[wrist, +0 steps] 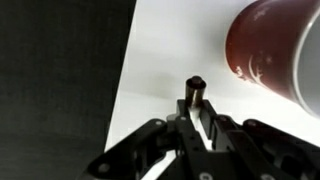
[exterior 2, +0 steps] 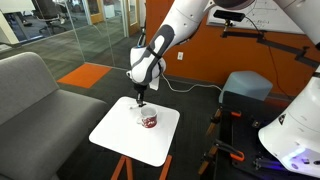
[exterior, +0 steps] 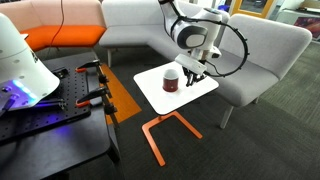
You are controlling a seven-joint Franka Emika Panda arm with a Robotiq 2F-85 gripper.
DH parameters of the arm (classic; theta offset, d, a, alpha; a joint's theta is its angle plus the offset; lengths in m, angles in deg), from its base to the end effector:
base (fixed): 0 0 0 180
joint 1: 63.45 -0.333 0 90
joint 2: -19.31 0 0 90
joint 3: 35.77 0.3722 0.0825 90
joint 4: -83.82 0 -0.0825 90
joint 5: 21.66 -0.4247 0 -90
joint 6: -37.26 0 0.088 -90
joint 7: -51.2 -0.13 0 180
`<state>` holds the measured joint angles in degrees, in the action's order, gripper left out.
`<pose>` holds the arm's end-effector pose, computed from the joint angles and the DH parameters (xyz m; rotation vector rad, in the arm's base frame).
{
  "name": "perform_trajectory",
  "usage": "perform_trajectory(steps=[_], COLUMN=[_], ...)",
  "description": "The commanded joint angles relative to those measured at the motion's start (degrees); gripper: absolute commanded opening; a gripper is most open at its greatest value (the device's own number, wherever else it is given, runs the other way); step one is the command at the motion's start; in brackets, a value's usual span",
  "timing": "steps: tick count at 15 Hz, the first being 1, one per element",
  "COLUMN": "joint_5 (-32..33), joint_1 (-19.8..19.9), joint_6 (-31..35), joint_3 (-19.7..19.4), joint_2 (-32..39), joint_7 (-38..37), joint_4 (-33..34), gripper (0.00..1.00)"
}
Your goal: Remove the marker from the cup and put it on the table
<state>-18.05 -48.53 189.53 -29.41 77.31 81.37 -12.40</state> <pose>0.6954 -0.1073 -0.0156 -3.0140 -0.5841 0.0051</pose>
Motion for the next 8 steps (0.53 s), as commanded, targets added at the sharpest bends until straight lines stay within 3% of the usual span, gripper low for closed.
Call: perform_trajectory(steps=[1,5,8], joint_5=[1.87,3.46,3.91], joint_1=[-2.17,-4.70,-5.16], joint_6=[-2.54,-3.36,-3.93], joint_3=[-2.24,-4.75,-4.38], joint_2=[3.21,5.71,6.03], joint_7=[-2.47,-4.78,-4.80], joint_4=[4.31,7.59,9.15], gripper=[0.05,0.05,0.05])
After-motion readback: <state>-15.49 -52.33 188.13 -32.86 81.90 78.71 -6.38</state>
